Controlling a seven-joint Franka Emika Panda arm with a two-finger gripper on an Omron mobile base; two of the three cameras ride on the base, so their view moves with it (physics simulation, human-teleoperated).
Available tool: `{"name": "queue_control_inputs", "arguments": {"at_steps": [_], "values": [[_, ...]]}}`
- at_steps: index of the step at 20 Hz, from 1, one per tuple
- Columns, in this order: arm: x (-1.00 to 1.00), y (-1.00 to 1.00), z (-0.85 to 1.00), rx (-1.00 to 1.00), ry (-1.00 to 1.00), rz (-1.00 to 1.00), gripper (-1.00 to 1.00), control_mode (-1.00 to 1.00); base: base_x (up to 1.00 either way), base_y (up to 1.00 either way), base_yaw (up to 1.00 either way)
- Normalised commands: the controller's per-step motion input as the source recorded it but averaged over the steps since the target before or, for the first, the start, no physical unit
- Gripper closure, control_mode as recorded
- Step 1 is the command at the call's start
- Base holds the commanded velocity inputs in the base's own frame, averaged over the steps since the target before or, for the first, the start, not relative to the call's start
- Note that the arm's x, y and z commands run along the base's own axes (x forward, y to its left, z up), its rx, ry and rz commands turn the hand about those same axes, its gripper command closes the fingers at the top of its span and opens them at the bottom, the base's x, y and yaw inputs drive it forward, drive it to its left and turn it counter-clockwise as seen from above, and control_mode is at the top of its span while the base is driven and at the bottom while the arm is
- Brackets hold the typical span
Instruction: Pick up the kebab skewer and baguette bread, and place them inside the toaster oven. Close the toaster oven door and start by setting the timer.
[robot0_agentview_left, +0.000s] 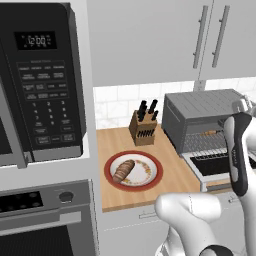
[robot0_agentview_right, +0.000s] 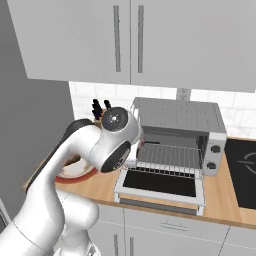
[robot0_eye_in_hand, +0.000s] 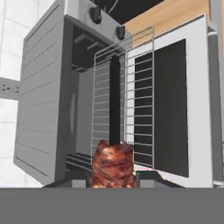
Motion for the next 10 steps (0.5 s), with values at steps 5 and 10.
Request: {"name": "queue_control_inputs", "arguments": {"at_steps": [5,10], "values": [[0.21,-0.54,-0.28,0.0,-0.11,-0.02,1.0,-1.0,0.0,0.0,0.0],[0.45,-0.25,-0.4,0.02,-0.12,0.01,1.0,-1.0,0.0,0.0,0.0]]}}
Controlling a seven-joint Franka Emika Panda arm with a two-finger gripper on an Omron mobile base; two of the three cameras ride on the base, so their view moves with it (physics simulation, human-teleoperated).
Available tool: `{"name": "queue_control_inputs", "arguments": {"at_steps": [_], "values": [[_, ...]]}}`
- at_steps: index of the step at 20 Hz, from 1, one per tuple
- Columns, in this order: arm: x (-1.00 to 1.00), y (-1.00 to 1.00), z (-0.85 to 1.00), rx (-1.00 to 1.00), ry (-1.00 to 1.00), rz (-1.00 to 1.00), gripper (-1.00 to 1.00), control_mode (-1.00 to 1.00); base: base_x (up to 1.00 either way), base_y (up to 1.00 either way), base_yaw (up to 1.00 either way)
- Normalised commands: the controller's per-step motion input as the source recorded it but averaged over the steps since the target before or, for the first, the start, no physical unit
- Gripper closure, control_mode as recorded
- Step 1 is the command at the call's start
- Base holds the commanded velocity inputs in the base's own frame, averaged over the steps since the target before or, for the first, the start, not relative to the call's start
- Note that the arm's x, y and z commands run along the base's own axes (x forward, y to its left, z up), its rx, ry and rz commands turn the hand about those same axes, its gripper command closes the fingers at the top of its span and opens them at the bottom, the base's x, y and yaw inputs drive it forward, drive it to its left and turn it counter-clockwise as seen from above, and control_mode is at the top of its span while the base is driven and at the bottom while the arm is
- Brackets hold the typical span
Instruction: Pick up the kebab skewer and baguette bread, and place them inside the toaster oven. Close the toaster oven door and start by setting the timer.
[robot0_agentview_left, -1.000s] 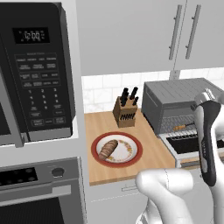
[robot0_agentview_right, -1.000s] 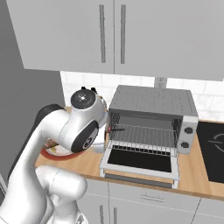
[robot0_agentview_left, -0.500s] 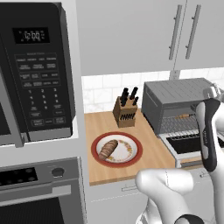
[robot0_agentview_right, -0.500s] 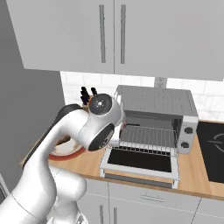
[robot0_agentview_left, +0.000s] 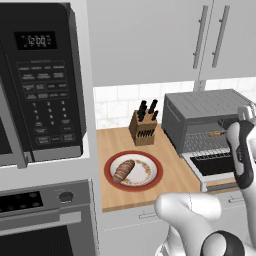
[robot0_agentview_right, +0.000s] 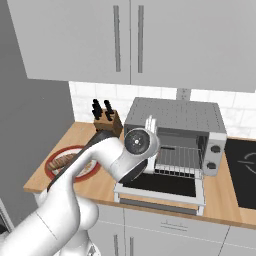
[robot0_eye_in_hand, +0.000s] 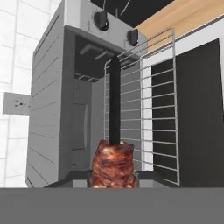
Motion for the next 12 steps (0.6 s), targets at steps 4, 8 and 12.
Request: {"name": "queue_control_inputs", "arguments": {"at_steps": [4,8,12], "values": [[0.5,-0.21,-0.04,0.12,-0.02,0.0,1.0,-1.0,0.0,0.0,0.0],[0.42,-0.03,0.0,0.08,0.0,0.0,1.0,-1.0,0.0,0.0,0.0],[0.21,-0.26,-0.16,0.0,-0.01,0.0,1.0,-1.0,0.0,0.0,0.0]]}}
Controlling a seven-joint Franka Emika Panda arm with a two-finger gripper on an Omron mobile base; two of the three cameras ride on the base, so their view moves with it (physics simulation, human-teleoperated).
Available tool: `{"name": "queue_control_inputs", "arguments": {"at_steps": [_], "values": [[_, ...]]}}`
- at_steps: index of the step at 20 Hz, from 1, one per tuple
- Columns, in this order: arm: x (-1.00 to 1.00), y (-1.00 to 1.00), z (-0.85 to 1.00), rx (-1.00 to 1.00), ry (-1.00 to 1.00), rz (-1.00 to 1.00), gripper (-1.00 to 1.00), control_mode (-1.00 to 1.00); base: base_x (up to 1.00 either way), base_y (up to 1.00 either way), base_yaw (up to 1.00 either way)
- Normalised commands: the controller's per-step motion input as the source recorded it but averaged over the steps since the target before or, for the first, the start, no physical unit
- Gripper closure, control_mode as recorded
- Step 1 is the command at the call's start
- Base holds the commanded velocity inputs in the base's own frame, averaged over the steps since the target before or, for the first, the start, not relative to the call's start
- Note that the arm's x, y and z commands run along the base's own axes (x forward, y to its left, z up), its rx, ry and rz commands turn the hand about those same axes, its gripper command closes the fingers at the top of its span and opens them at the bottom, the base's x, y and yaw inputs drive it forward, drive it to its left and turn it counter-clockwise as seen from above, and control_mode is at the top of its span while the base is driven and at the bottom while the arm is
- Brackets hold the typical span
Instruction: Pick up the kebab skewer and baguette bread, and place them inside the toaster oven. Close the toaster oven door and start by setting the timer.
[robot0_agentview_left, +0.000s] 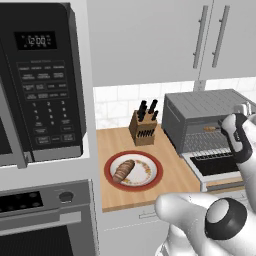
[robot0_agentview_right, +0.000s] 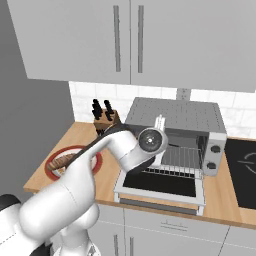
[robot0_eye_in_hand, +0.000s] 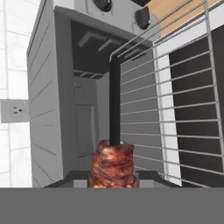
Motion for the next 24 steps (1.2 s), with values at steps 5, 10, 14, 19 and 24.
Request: {"name": "queue_control_inputs", "arguments": {"at_steps": [5,10,14,19,24], "values": [[0.22,-0.12,-0.17,-0.03,0.0,0.04,1.0,-1.0,0.0,0.0,0.0],[0.34,0.0,-0.11,-0.07,0.0,0.03,1.0,-1.0,0.0,0.0,0.0],[0.09,-0.08,-0.15,0.0,0.0,0.0,1.0,-1.0,0.0,0.0,0.0],[0.05,-0.13,-0.16,0.0,0.0,0.0,1.0,-1.0,0.0,0.0,0.0],[0.09,-0.03,-0.13,0.0,0.01,0.0,1.0,-1.0,0.0,0.0,0.0]]}}
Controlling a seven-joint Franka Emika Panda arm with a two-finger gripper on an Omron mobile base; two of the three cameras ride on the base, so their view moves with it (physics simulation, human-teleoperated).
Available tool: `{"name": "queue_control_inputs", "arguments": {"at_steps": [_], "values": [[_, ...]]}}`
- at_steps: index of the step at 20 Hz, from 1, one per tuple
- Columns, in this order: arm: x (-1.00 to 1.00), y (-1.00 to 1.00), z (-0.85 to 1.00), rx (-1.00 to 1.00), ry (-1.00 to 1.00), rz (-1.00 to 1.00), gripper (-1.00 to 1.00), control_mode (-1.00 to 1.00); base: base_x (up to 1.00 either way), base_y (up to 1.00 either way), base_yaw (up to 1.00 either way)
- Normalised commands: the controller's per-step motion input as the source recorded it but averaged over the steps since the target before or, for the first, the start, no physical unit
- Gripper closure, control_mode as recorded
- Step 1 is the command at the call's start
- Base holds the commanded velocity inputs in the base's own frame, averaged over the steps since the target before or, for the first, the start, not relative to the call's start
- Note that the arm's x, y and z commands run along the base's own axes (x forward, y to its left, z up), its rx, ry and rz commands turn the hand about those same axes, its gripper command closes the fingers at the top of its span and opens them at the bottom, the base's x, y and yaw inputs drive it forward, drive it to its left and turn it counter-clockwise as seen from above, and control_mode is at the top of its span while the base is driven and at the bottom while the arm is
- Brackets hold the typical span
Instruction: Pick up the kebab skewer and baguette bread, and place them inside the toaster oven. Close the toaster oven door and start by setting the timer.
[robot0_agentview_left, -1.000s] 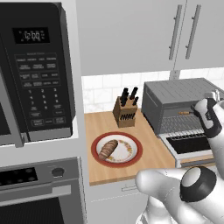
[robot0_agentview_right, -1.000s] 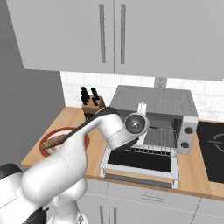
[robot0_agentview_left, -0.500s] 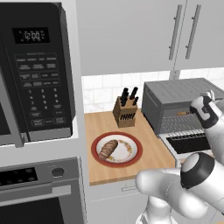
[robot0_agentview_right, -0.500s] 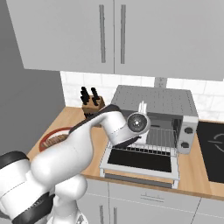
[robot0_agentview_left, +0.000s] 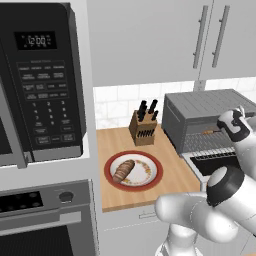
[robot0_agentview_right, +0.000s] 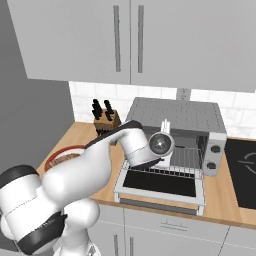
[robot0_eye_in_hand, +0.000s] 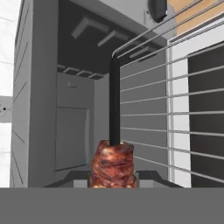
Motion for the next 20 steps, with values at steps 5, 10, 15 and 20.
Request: {"name": "queue_control_inputs", "arguments": {"at_steps": [5,10,15,20], "values": [[0.08,0.0,-0.03,0.0,0.07,0.0,1.0,-1.0,0.0,0.0,0.0],[0.14,0.0,0.0,0.0,0.1,0.0,1.0,-1.0,0.0,0.0,0.0],[0.07,0.0,-0.08,0.0,0.12,0.0,1.0,-1.0,0.0,0.0,0.0],[0.02,0.0,-0.16,0.0,0.09,0.0,1.0,-1.0,0.0,0.0,0.0]]}}
